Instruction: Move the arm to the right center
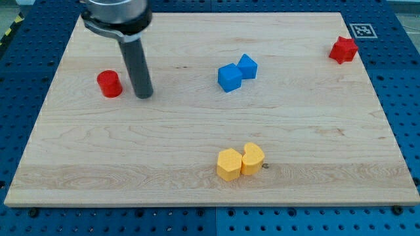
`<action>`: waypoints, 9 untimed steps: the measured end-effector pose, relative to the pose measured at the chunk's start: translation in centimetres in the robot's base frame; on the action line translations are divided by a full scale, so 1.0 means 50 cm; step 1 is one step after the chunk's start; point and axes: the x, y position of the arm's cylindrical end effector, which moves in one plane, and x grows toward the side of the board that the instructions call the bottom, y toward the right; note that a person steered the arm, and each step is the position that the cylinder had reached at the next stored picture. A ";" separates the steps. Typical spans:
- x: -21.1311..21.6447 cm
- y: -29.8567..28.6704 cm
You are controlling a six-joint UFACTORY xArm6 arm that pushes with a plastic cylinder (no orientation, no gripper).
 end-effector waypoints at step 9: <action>0.116 0.458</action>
